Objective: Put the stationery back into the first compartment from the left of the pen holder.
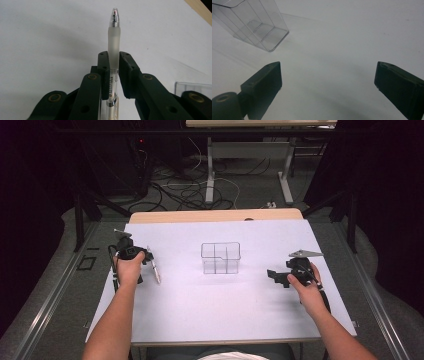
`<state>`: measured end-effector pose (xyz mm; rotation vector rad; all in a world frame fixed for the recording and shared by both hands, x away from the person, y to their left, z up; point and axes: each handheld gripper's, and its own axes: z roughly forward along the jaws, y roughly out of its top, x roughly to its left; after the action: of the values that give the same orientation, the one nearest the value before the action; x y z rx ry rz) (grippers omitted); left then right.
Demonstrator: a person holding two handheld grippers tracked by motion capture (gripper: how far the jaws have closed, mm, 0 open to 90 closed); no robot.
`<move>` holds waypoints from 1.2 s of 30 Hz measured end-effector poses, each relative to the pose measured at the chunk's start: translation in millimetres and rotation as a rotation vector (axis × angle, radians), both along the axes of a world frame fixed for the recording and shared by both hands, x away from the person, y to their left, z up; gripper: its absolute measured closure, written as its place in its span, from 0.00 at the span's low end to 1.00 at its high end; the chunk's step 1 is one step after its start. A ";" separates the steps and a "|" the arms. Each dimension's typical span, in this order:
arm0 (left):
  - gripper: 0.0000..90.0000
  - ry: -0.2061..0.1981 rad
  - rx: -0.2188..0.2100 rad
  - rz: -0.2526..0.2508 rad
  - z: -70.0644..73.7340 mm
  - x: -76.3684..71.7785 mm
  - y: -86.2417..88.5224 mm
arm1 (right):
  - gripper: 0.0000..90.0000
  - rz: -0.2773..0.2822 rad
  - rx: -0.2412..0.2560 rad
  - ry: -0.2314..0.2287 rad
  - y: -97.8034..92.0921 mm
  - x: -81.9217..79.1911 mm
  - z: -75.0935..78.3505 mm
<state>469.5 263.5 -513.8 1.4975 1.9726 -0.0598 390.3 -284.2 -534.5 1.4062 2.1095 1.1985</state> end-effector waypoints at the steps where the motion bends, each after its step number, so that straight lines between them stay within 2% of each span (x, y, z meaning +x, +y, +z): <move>1: 0.89 -0.004 0.001 -0.004 0.6 -0.5 -0.5 | 0.08 0.000 0.000 0.000 -0.1 -0.1 0.2; 5: 0.89 -0.026 -0.016 -0.020 4.2 -2.8 -1.8 | 0.08 0.000 0.001 0.004 -0.5 0.0 -0.1; 12: 0.89 -0.094 -0.022 -0.042 11.6 -7.9 -9.3 | 0.09 0.000 -0.001 0.003 -0.5 0.0 0.0; 19: 0.89 -0.164 -0.028 -0.081 18.4 -12.3 -19.6 | 0.09 0.000 -0.002 0.000 -0.3 0.1 -0.2; 21: 0.89 -0.173 -0.031 -0.112 21.5 -14.2 -22.8 | 0.09 -0.001 0.000 0.002 -0.1 0.1 -0.4; 25: 0.89 -0.243 -0.025 -0.116 24.9 -18.5 -32.9 | 0.09 0.000 -0.001 0.002 -0.1 0.3 -0.6; 29: 0.89 -0.294 -0.025 -0.132 29.3 -23.0 -40.7 | 0.09 0.000 -0.001 0.002 -0.1 0.3 -0.7; 32: 0.89 -0.328 -0.035 -0.123 32.4 -26.0 -48.2 | 0.09 0.000 -0.004 0.002 -0.2 0.2 -0.7; 35: 0.89 -0.355 -0.021 -0.146 34.4 -29.1 -52.3 | 0.09 0.000 -0.005 0.003 -0.3 0.2 -0.7; 36: 0.89 -0.370 -0.029 -0.136 34.3 -29.7 -55.2 | 0.10 0.000 -0.006 0.003 -0.3 0.2 -0.7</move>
<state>439.8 208.3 -479.5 1.5001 1.5707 0.1226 390.4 -284.5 -535.2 1.4063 2.1135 1.1903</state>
